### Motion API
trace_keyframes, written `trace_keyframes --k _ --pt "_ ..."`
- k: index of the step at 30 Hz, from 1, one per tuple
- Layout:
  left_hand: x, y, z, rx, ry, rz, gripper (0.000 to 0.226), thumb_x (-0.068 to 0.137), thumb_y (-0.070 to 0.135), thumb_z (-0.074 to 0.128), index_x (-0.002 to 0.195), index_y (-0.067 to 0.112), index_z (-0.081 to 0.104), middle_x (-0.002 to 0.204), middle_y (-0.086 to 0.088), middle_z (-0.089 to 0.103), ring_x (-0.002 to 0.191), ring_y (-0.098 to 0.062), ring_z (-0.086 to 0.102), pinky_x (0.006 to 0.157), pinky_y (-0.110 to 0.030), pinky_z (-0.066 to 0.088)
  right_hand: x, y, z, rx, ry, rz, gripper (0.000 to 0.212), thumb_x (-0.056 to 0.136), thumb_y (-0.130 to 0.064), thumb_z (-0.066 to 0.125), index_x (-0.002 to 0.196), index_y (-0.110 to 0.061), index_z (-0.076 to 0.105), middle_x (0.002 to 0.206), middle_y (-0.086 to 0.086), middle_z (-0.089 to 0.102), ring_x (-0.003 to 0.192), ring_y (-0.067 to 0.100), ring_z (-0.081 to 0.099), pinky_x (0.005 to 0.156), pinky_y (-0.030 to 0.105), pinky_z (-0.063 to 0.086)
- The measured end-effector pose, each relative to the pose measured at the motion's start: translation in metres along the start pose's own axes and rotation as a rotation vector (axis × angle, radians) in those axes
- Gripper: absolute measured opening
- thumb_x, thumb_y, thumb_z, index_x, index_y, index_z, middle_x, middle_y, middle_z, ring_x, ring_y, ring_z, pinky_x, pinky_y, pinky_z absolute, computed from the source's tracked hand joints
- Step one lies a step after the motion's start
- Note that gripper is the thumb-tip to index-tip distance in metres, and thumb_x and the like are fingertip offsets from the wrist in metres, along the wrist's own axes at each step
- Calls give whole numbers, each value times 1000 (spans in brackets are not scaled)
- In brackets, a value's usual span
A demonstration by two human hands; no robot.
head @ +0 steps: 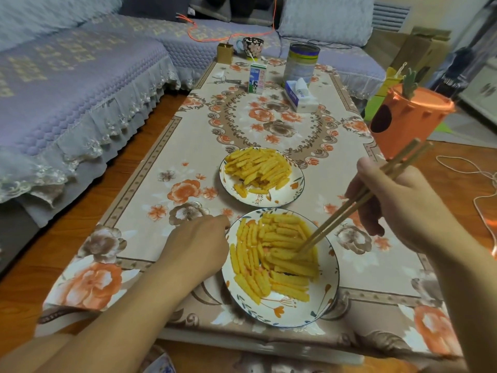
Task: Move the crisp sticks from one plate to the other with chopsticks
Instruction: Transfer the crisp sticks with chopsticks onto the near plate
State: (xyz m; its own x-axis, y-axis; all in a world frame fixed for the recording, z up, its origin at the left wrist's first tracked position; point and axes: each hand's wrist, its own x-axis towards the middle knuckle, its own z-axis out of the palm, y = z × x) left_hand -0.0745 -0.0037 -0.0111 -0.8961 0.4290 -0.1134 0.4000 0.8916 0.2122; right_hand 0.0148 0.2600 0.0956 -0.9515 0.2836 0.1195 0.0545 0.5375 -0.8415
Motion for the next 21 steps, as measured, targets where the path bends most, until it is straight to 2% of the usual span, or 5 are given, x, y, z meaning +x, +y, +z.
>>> trace_keyframes --k 3,7,12,16,21 --pt "0 1 1 4 6 7 34 99 19 39 123 25 62 117 -4 68 100 -29 63 76 -40 55 -2 1 -4 -76 -8 -10 51 105 -39 44 76 -4 68 51 19 59 40 30 53 42 35 45" --pt "1 2 3 11 17 5 35 97 17 40 122 26 62 114 -3 69 97 -30 64 76 -40 55 7 7 -12 101 130 30 51 108 -32 45 76 2 65 54 21 52 43 32 45 41 33 38" --pt "3 2 6 26 18 5 35 97 18 41 123 29 61 115 -1 68 98 -30 65 76 -39 56 18 14 6 204 201 33 48 109 -32 43 81 1 64 58 16 49 43 19 45 41 28 39" --pt "4 1 7 32 20 6 36 97 20 41 125 30 61 117 -1 68 100 -30 65 77 -40 56 27 21 37 129 169 -50 39 110 -30 43 91 -6 68 63 18 58 44 11 53 43 20 42" --pt "4 0 6 17 12 2 33 98 21 42 123 28 62 117 -2 68 99 -30 64 77 -40 56 43 30 67 78 99 -108 36 109 -34 46 91 -14 69 62 14 61 49 14 58 50 28 46"
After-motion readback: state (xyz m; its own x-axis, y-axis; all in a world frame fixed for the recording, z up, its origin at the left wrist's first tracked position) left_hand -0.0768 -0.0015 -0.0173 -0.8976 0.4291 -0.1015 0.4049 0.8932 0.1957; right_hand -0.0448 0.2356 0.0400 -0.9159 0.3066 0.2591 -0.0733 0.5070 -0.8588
